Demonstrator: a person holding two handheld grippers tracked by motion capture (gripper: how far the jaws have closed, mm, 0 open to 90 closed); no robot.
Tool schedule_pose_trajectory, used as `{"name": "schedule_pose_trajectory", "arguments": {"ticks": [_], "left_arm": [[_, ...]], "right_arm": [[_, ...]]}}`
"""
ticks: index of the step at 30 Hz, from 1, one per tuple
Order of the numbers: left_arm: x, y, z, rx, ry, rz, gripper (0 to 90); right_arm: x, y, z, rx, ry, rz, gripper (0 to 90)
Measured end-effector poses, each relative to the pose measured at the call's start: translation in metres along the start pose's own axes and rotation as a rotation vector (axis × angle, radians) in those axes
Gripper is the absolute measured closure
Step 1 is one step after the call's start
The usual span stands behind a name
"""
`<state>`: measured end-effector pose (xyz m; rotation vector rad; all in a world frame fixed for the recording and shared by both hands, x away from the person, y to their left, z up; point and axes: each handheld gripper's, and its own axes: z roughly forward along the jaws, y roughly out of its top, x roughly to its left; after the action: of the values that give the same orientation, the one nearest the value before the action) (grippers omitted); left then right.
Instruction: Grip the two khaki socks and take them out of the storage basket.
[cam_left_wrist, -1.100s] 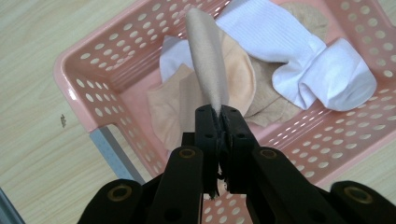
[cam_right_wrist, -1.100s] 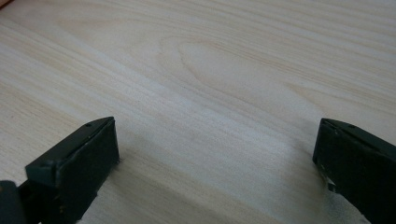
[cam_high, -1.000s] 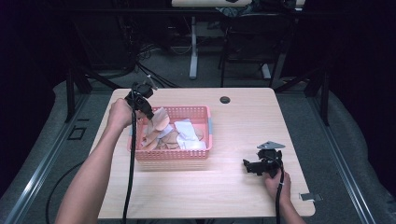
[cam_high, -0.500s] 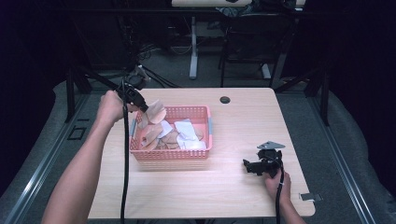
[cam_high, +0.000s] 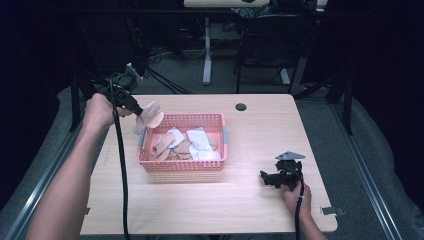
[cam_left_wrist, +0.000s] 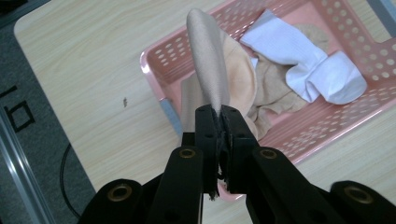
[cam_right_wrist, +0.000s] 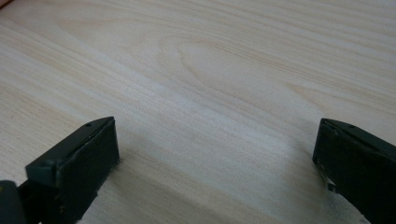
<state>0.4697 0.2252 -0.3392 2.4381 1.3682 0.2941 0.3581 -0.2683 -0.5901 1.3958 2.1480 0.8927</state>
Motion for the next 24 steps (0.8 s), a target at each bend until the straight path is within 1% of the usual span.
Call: {"name": "schedule_pose_trajectory", "arguments": {"ticks": [4, 6, 12, 14, 16, 18, 20, 22, 24], "left_arm": [[0.010, -0.008, -0.004, 0.004, 0.008, -0.023, 86.4], [0.014, -0.011, -0.006, -0.006, 0.013, -0.031, 86.4], [0.033, -0.026, -0.010, -0.010, 0.035, -0.092, 86.4], [0.040, -0.031, -0.010, -0.005, 0.038, -0.114, 86.4], [0.046, -0.036, -0.008, -0.001, 0.044, -0.139, 86.4], [0.052, -0.041, -0.006, 0.006, 0.060, -0.156, 86.5], [0.060, -0.048, 0.000, 0.012, 0.064, -0.180, 86.5], [0.065, -0.053, 0.005, 0.016, 0.080, -0.208, 86.5], [0.069, -0.058, 0.011, 0.020, 0.077, -0.222, 86.5]], "right_arm": [[0.000, 0.000, 0.000, 0.003, -0.002, -0.002, 0.0], [0.000, 0.000, 0.000, 0.003, -0.001, -0.002, 0.0], [0.000, 0.000, 0.000, 0.003, -0.002, -0.007, 0.0], [0.000, 0.000, -0.001, 0.005, -0.002, -0.006, 0.0], [0.000, 0.000, -0.001, 0.005, -0.002, -0.005, 0.0], [0.000, 0.000, -0.001, 0.005, -0.002, -0.005, 0.0], [0.000, 0.000, -0.001, 0.005, -0.002, -0.005, 0.0], [0.000, 0.000, -0.001, 0.005, -0.002, -0.005, 0.0], [0.000, 0.000, -0.001, 0.002, 0.003, -0.003, 0.0]]}}
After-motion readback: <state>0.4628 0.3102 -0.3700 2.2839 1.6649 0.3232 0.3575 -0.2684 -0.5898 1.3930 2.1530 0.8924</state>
